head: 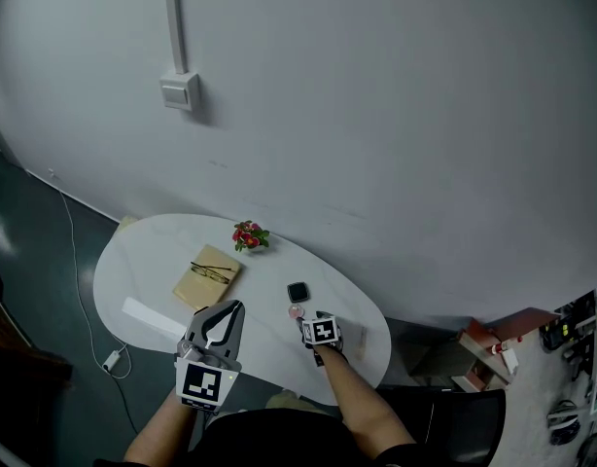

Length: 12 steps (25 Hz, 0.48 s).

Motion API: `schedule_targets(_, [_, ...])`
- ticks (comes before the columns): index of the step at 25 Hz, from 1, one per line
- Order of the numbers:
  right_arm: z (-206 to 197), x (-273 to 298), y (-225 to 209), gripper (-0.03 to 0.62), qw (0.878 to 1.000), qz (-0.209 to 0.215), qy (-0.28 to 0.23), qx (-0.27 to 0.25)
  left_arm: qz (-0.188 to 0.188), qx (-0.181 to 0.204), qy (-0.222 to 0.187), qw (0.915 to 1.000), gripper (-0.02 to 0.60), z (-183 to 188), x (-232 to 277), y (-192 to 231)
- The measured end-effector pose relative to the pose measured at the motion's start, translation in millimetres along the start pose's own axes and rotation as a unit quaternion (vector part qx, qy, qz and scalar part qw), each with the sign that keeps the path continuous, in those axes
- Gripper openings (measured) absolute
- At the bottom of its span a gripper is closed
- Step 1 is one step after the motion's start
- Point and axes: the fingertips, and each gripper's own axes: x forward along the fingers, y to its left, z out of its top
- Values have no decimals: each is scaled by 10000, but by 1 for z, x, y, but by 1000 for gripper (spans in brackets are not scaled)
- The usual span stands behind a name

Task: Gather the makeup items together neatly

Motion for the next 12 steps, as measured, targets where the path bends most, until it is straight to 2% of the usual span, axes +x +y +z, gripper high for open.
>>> schedule_targets(8, [7, 28, 14, 272, 9986, 159, 276, -419, 161, -18, -159, 9997, 25, 6, 0, 7])
schedule_targets(12, [6, 41, 17, 273, 9975, 196, 390, -555, 280, -49, -43, 9996, 25, -1, -4, 13])
